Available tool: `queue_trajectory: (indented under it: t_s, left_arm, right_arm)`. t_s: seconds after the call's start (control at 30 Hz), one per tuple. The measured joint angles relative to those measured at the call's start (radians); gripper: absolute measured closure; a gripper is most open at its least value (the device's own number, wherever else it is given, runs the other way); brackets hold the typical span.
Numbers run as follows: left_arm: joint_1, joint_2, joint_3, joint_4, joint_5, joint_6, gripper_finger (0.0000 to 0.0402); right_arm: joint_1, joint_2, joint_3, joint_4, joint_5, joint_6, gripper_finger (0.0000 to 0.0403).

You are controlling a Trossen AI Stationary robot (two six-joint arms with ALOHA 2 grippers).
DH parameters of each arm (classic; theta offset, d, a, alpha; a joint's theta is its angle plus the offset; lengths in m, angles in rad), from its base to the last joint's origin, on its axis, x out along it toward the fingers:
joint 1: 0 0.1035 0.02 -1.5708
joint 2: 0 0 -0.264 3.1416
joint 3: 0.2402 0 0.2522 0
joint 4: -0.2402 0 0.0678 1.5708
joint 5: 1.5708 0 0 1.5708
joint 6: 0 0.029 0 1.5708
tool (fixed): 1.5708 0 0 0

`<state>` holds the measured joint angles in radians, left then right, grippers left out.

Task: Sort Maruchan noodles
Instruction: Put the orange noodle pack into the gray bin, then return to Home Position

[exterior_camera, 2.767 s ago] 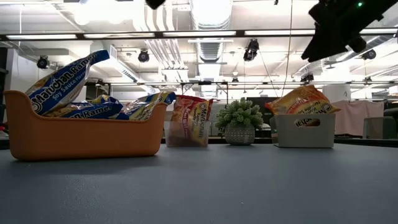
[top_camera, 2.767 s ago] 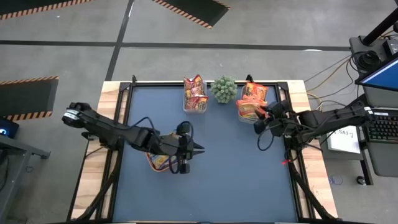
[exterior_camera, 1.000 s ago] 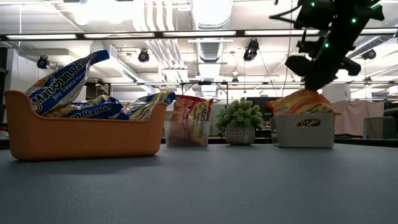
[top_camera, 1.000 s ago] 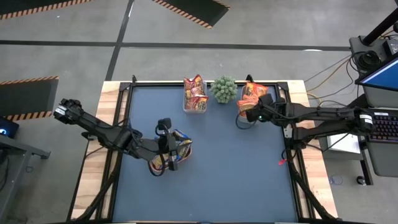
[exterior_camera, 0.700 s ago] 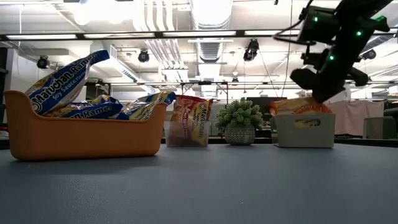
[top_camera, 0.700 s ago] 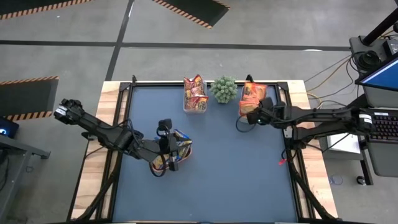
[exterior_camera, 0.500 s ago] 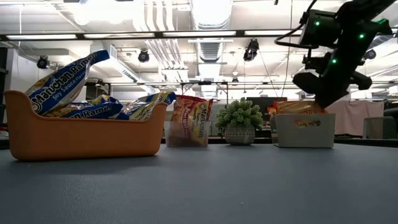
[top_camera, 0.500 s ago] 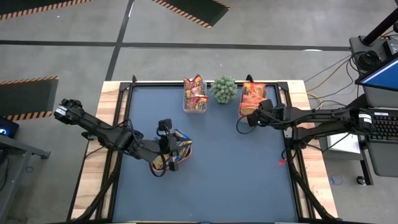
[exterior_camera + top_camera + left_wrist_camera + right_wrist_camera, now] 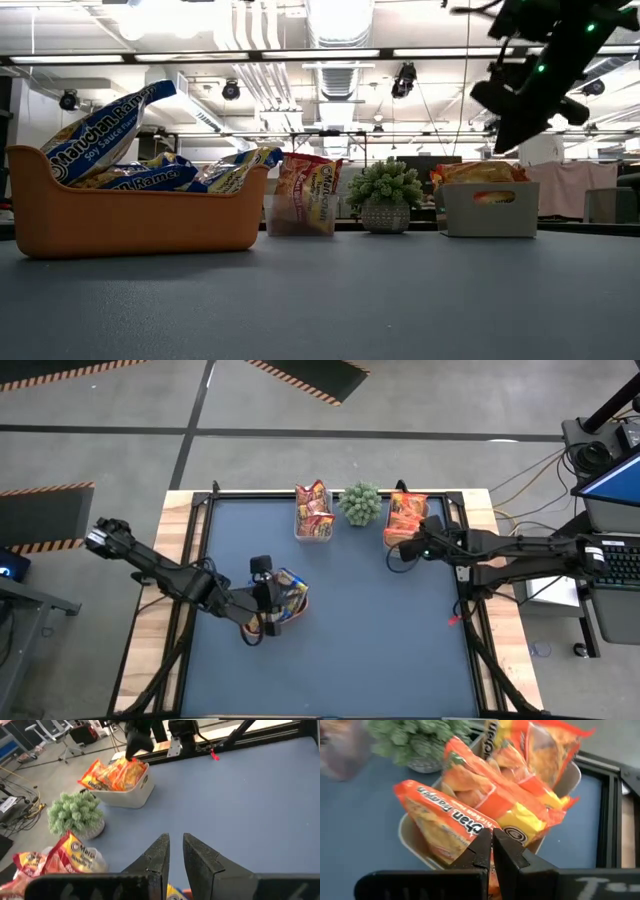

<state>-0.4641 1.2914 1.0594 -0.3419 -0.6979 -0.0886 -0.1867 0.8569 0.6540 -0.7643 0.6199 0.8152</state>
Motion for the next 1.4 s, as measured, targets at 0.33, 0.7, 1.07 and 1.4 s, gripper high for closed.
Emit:
queue_trajectory:
  t_s: [0.33,0.7,1.07,1.4]
  left_arm:
    - [-0.005,-0.291,-0.345,0.249,0.004,-0.016,0.0364]
    - [0.0,-0.734,-0.748,0.553,-0.002,0.022,0.0364]
    - [0.001,-1.074,-0.933,0.582,-0.022,0.045,0.0364]
    - [0.002,-1.228,-1.049,0.498,-0.027,-0.023,0.0364]
  right_arm:
    - [0.183,-0.201,-0.038,0.144,0.005,-0.311,0.0394]
    - [0.305,-0.525,-0.34,0.575,-0.24,-0.685,0.0394]
    - [0.304,-0.857,-0.514,0.643,-0.365,-0.777,0.0394]
    - [0.304,-0.855,-0.604,0.714,-0.439,-0.87,0.0394]
